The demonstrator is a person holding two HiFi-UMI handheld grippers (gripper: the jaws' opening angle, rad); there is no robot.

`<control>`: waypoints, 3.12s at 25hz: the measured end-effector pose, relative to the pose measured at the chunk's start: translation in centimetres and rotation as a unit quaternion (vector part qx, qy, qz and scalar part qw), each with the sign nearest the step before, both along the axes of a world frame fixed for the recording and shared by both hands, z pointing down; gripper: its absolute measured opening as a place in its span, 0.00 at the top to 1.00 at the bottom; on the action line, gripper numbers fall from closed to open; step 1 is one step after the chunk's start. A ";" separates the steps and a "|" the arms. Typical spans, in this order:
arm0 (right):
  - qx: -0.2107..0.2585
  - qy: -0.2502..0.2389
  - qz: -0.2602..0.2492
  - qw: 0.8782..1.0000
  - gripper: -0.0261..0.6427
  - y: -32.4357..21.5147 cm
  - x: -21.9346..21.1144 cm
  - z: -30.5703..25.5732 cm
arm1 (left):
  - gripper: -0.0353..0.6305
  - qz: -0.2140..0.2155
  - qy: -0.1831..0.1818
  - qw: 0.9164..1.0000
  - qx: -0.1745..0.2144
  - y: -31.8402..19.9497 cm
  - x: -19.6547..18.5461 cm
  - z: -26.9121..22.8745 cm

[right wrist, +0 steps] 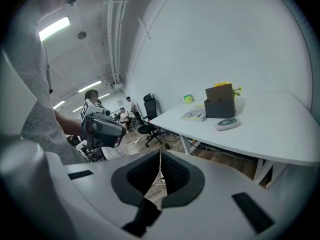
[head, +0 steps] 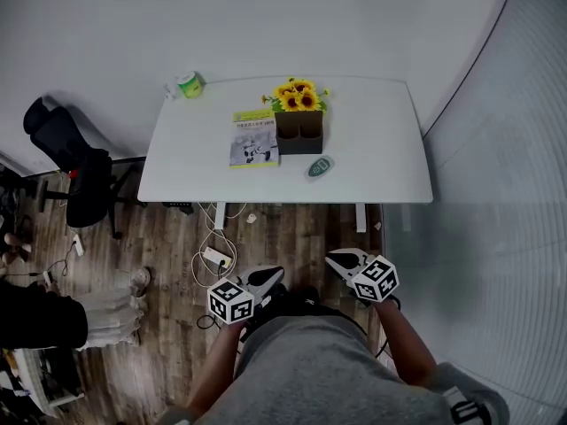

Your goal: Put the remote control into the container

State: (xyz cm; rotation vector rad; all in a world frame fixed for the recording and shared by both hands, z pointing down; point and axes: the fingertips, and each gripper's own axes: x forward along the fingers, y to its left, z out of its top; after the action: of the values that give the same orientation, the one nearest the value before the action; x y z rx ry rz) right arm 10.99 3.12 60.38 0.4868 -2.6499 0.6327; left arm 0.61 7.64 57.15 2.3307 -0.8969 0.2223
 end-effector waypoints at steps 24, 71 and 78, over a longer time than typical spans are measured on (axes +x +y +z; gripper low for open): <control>-0.005 -0.004 0.007 1.000 0.94 -6.4 -3.9 -0.5 | 0.95 -0.005 0.038 0.999 -0.016 -6.7 -2.1 1.6; -0.010 0.063 0.073 0.995 0.94 -23.2 -4.5 -0.6 | 0.95 0.082 0.057 0.995 -0.021 -25.5 -2.6 2.6; -0.022 0.070 0.044 0.996 0.94 -24.3 -2.7 0.2 | 0.95 0.036 0.033 0.998 -0.036 -28.0 -0.9 3.8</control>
State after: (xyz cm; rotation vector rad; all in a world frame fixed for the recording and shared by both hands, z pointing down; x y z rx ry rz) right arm 8.26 -21.22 60.59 0.6146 -2.4890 0.6581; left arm -0.31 -20.39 60.98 2.2925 -0.7606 0.2023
